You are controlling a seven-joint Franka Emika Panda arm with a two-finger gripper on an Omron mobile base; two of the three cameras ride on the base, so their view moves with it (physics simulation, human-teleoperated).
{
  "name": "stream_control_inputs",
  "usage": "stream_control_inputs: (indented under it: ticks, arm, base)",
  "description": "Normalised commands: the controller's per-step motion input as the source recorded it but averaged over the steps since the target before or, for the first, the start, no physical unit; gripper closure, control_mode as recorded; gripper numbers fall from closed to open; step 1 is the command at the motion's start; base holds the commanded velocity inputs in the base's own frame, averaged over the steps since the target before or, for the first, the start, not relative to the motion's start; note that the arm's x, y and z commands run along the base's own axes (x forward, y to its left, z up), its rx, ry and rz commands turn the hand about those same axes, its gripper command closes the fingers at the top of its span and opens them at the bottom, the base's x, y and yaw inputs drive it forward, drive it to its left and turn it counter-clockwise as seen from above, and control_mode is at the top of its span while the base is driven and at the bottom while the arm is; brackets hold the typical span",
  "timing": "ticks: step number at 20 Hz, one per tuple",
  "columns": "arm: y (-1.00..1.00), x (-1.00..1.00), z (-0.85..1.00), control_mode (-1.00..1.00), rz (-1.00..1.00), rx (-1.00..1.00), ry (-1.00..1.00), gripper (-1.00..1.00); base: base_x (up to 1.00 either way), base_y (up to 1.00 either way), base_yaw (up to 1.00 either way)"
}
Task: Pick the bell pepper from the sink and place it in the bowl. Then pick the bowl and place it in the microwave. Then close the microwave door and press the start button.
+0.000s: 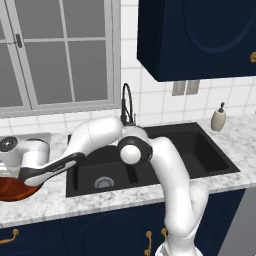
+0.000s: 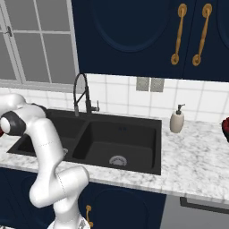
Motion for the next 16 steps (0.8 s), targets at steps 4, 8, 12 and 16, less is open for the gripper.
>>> stream_control_inputs:
  ticks: [4,8,12,16]
  arm:
    - [0.00,-0.02,-0.05,-1.00,0.00,0.00,0.00,-1.00]
    - [-0.15,-0.12,0.08,-1.00,-0.04,0.01,-0.02,-1.00]
    - [-0.93,-0.01,0.39,-1.00,-0.07,0.08,-0.01,-1.00]
    - [-0.87,-0.02,0.22,-1.00,-0.02,0.15,0.00,-1.00]
  base:
    - [0.00,0.00,0.00]
    - [0.00,0.00,0.00]
    - [0.00,0.00,0.00]
    - [0.00,0.00,0.00]
